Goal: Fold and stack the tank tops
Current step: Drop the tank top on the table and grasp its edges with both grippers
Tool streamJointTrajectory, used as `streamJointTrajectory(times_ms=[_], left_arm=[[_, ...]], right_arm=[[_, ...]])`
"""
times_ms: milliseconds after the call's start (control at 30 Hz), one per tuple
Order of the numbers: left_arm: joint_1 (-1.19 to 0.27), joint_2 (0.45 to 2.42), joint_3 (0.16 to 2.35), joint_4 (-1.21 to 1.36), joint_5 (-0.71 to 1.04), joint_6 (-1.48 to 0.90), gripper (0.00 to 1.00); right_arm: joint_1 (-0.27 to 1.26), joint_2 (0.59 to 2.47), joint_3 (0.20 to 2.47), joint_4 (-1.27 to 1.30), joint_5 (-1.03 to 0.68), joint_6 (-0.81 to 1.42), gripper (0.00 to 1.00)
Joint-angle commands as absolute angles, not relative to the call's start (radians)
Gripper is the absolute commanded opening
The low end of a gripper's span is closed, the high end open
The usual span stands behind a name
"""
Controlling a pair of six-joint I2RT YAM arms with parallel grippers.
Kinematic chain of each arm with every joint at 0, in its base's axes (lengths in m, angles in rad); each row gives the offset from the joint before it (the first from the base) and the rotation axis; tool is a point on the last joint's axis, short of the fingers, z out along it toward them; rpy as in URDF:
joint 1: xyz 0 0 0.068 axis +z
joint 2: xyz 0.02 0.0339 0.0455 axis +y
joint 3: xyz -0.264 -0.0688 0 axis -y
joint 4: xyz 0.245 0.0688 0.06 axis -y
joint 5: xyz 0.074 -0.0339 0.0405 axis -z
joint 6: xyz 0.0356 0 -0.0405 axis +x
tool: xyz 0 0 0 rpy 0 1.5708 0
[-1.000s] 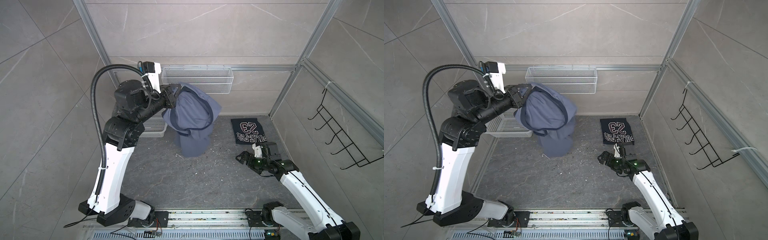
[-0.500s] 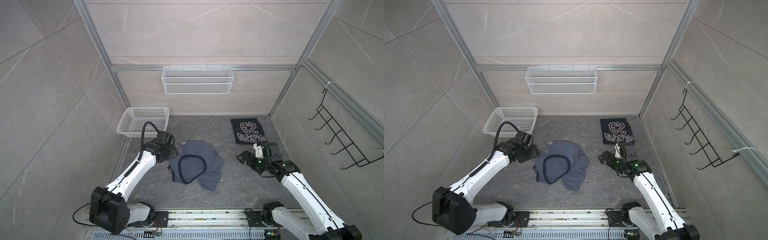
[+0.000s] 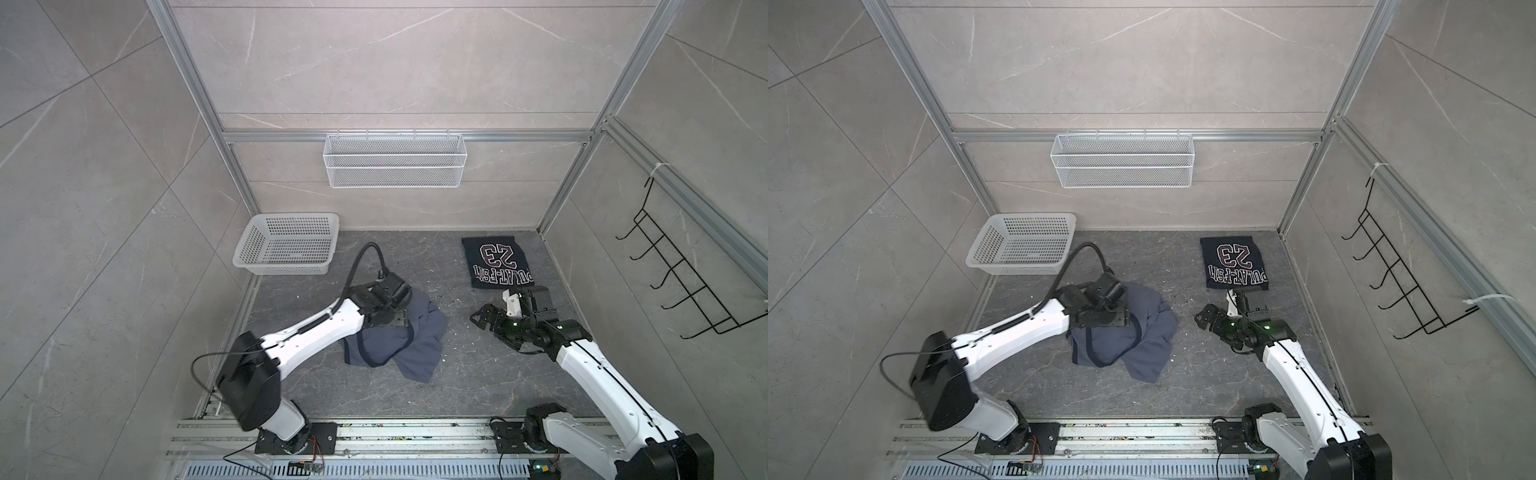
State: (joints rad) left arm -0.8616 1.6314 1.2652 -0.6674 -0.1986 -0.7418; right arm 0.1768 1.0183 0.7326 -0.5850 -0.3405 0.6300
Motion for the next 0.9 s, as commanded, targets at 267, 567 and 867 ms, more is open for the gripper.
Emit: streamJointTrajectory(times_ms=[267, 567, 867], left_arm=[[-0.899, 1.86, 1.425, -0.658, -0.163, -0.775, 0.56], [-0.897, 1.835, 1.399, -0.639, -0.174, -0.77, 0.1], [-0.902, 1.27, 1.253, -0.782, -0.69, -0.633, 0.0]], right_arm=[[0.182, 1.035, 0.665, -0.511, -0.375, 0.645, 0.96], [0.217, 1.082, 0.667, -0.482, -0.369, 0.644, 0.94], [0.296, 1.143, 0.678, -0.462, -0.322, 0.65, 0.93]])
